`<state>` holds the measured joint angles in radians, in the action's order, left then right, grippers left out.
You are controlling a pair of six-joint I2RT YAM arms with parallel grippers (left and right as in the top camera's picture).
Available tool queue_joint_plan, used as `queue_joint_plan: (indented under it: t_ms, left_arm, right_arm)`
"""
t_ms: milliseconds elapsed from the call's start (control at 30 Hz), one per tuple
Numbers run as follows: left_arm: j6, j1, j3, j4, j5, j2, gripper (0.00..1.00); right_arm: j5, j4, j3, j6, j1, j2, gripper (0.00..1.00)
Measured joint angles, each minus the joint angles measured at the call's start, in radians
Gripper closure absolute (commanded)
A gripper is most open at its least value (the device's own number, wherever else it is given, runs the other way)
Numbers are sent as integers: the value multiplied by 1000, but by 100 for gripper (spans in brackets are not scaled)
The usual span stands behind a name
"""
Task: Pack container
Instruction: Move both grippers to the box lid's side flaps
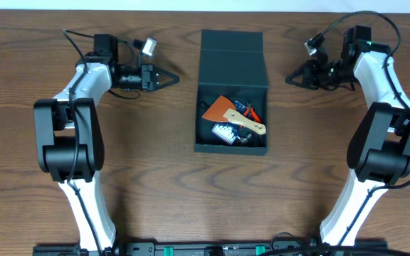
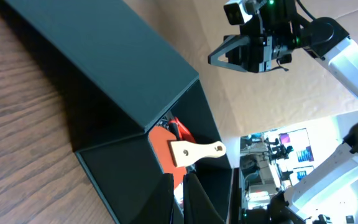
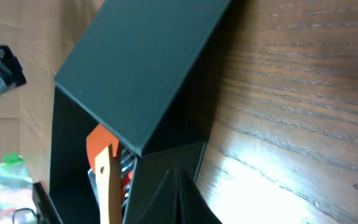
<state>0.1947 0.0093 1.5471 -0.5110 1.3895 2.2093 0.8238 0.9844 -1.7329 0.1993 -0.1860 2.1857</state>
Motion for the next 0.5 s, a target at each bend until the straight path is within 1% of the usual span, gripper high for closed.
queue_joint_plan:
  t_ms: [167, 500]
  left_arm:
    - [-36, -34, 0, 1, -81, 13, 94]
    - [-126, -87, 0, 40, -313, 13, 94]
  right_arm:
    - [14, -47, 52, -53, 0, 0, 99]
    - [19, -94, 55, -122, 0, 3, 99]
